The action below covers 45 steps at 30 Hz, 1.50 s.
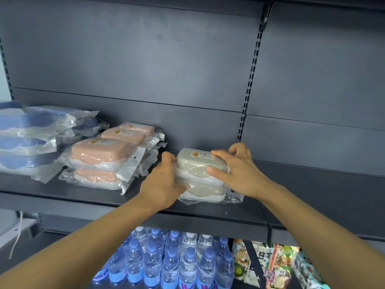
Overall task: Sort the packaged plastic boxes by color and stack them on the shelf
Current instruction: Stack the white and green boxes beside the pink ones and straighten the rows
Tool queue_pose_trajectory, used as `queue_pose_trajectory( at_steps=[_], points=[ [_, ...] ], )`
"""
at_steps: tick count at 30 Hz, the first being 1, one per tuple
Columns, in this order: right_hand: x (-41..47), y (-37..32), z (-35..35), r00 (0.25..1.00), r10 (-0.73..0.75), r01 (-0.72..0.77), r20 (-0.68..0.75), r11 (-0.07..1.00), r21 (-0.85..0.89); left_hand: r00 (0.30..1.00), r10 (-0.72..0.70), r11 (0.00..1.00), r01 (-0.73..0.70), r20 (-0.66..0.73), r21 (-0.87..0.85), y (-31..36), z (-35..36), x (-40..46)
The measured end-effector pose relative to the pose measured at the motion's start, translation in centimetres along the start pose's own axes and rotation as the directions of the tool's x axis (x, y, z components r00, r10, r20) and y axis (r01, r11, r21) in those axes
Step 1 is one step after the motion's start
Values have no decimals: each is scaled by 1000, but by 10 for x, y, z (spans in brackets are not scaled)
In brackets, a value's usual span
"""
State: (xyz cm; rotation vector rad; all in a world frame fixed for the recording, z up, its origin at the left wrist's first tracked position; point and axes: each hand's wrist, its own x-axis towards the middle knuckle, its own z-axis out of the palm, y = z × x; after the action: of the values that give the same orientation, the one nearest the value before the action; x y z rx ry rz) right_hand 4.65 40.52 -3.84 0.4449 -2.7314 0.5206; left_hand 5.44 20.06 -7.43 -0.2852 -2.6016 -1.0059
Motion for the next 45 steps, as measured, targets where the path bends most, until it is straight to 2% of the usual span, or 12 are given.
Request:
queue_pose_trajectory(
  at_steps=[4, 7, 12, 16, 23, 27, 38, 45],
  points=[
    [7, 0, 0, 1000, 10, -10, 9, 998, 60, 996, 71, 985, -60, -61, 164, -1, 7, 3],
    [17, 5, 7, 999, 12, -9, -38, 997, 76, 993, 84, 979, -67, -85, 191, -10, 11, 16],
    [46, 8, 27, 999, 41, -41, 11, 999, -11, 996, 5, 988, 8, -90, 153, -22, 19, 59],
    [87, 11, 41, 995, 103, -103, -10, 992, -79, 993, -57, 994, 65, -104, 83, -33, 34, 99],
    [143, 18, 66, 981, 181, -186, -65, 980, -70, 963, -218, 976, 214, -161, -41, -44, 53, 152],
    [159, 23, 76, 983, 170, -174, -64, 982, -75, 952, -275, 961, 267, -133, -77, -50, 56, 173],
    [179, 32, 87, 971, 209, -223, -113, 967, -126, 962, -256, 966, 251, -91, -59, -56, 57, 183],
    [168, 25, 69, 982, 181, -188, -53, 958, -216, 963, -255, 967, 254, -81, -24, -44, 57, 173]
  ],
)
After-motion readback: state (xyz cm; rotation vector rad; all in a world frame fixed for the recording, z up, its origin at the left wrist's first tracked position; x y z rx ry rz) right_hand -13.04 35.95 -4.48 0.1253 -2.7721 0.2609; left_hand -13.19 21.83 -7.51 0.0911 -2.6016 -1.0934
